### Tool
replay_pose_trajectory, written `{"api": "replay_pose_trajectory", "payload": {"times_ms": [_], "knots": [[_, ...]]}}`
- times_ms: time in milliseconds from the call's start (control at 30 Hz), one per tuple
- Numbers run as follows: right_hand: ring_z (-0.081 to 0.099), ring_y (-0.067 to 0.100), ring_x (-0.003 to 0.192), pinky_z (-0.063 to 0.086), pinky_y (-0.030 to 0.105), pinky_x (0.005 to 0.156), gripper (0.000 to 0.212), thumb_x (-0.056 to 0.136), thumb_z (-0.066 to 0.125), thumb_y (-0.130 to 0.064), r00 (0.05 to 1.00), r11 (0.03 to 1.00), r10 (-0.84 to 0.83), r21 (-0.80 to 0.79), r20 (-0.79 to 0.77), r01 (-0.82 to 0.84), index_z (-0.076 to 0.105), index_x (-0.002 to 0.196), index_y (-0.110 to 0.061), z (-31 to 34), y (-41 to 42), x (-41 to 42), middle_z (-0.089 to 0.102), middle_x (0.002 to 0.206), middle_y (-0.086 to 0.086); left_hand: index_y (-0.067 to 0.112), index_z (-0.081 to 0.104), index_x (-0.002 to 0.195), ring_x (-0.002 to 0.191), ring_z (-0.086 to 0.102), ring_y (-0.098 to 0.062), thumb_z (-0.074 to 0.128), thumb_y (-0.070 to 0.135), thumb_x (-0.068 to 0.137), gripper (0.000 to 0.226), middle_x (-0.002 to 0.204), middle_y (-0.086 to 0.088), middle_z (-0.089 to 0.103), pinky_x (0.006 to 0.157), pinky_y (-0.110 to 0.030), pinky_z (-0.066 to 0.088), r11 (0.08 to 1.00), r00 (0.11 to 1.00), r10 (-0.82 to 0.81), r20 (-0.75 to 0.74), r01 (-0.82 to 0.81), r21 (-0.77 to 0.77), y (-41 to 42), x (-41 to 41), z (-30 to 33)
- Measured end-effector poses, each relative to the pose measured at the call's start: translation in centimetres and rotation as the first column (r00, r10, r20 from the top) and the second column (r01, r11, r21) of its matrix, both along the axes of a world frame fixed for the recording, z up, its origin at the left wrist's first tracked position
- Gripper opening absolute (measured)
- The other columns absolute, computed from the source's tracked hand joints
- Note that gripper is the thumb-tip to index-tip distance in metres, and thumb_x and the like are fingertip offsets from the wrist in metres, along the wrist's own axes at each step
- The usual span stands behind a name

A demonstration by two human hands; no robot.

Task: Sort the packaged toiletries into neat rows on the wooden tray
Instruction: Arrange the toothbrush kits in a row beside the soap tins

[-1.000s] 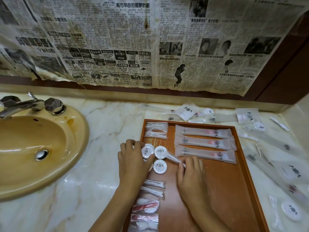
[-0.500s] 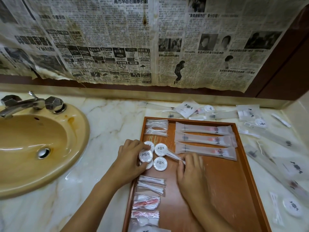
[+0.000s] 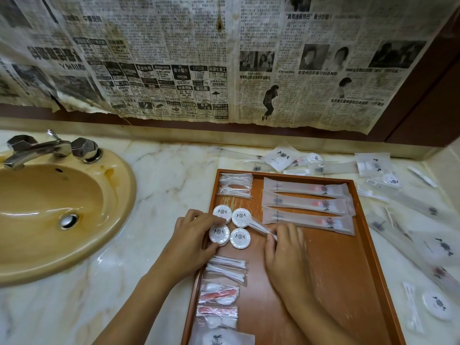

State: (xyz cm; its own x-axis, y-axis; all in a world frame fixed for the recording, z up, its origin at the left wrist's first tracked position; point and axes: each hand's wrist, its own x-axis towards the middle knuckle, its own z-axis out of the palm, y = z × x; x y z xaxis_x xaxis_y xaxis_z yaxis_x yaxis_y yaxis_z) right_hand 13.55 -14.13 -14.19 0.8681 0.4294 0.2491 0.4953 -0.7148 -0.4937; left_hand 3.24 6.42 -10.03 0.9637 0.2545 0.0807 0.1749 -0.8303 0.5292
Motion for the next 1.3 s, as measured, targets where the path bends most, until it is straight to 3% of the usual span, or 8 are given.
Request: {"api": "replay_pose_trajectory", "payload": {"times_ms": [133, 300, 533, 633, 700, 933, 1067, 1300], "knots": [[0.043, 0.016, 0.087, 0.045, 0.035, 0.073, 0.024, 0.094, 0.030, -0.032, 1.000, 1.000, 0.003, -0.005, -0.006, -0.003, 0.052, 0.093, -0.021, 0.0, 0.0, -0.1, 0.049, 0.093, -0.005, 0.040, 0.057, 0.124, 0.116, 0.038, -0.003, 0.070, 0.020, 0.082, 0.048, 0.109, 0.041, 0.044, 0.090, -0.020, 0.029, 1.000, 1.000, 0.017, 0.013, -0.018, 0.009, -0.2, -0.2, -0.4], [0.045, 0.016, 0.091, 0.046, 0.036, 0.076, 0.010, 0.096, 0.042, -0.024, 1.000, 1.000, 0.006, -0.002, -0.029, -0.006, 0.052, 0.095, -0.021, -0.2, -0.1, 0.0, 0.049, 0.095, -0.006, 0.050, 0.050, 0.127, 0.121, 0.039, -0.010, 0.067, 0.028, 0.084, 0.051, 0.118, 0.022, 0.051, 0.088, -0.017, 0.030, 0.998, 0.997, 0.064, -0.044, -0.065, -0.020, 0.1, -0.5, -1.3], [0.045, 0.017, 0.089, 0.046, 0.037, 0.075, 0.018, 0.094, 0.036, -0.030, 1.000, 1.000, 0.018, 0.015, -0.018, -0.018, 0.052, 0.094, -0.021, -0.4, -0.1, 0.1, 0.049, 0.094, -0.005, 0.047, 0.050, 0.129, 0.121, 0.038, -0.008, 0.069, 0.024, 0.085, 0.053, 0.120, 0.024, 0.050, 0.092, -0.015, 0.028, 0.997, 0.998, 0.065, -0.013, -0.065, -0.036, -0.2, -0.9, -1.4], [0.045, 0.016, 0.089, 0.045, 0.036, 0.075, 0.020, 0.094, 0.034, -0.031, 1.000, 1.000, 0.025, 0.018, -0.013, -0.025, 0.052, 0.094, -0.022, -0.3, -0.2, 0.0, 0.049, 0.095, -0.006, 0.042, 0.052, 0.127, 0.120, 0.037, -0.003, 0.070, 0.019, 0.084, 0.052, 0.121, 0.034, 0.048, 0.093, -0.020, 0.029, 0.999, 0.999, 0.040, 0.030, -0.039, -0.034, -0.5, -1.1, -1.0], [0.045, 0.017, 0.089, 0.045, 0.036, 0.075, 0.022, 0.095, 0.033, -0.033, 0.999, 0.999, 0.037, 0.010, -0.006, -0.036, 0.052, 0.095, -0.022, -0.3, -0.2, 0.1, 0.049, 0.095, -0.006, 0.038, 0.053, 0.127, 0.123, 0.038, -0.001, 0.065, 0.021, 0.086, 0.046, 0.128, 0.030, 0.049, 0.095, -0.027, 0.033, 0.999, 0.996, 0.034, 0.084, -0.031, -0.029, -0.7, -1.4, -0.8], [0.046, 0.017, 0.089, 0.044, 0.037, 0.075, 0.018, 0.095, 0.038, -0.034, 0.991, 0.992, 0.128, 0.004, 0.027, -0.128, 0.053, 0.095, -0.023, 0.0, -0.3, 0.0, 0.050, 0.095, -0.008, 0.033, 0.049, 0.133, 0.123, 0.049, -0.008, 0.039, 0.040, 0.095, 0.040, 0.129, 0.022, 0.051, 0.101, -0.030, 0.043, 0.915, 0.932, 0.308, 0.192, -0.235, -0.328, -1.8, -2.4, -2.1], [0.047, 0.015, 0.090, 0.041, 0.033, 0.076, 0.013, 0.091, 0.046, -0.033, 0.973, 0.976, 0.218, -0.024, 0.074, -0.216, 0.055, 0.094, -0.025, 0.3, -0.5, 0.0, 0.050, 0.096, -0.009, 0.029, 0.053, 0.129, 0.119, 0.054, -0.010, 0.042, 0.023, 0.094, 0.038, 0.125, 0.015, 0.056, 0.099, -0.038, 0.048, 0.881, 0.909, 0.378, 0.178, -0.294, -0.369, -2.1, -2.5, -3.0], [0.047, 0.016, 0.085, 0.042, 0.035, 0.075, 0.006, 0.086, 0.054, -0.024, 0.943, 0.944, 0.321, 0.055, 0.089, -0.326, 0.055, 0.090, -0.020, 1.1, -0.5, -0.4, 0.051, 0.091, -0.007, 0.027, 0.057, 0.125, 0.113, 0.053, -0.007, 0.042, 0.014, 0.090, 0.040, 0.118, 0.012, 0.059, 0.098, -0.029, 0.045, 0.899, 0.916, 0.360, 0.178, -0.290, -0.326, -1.8, -2.3, -2.8]]}}
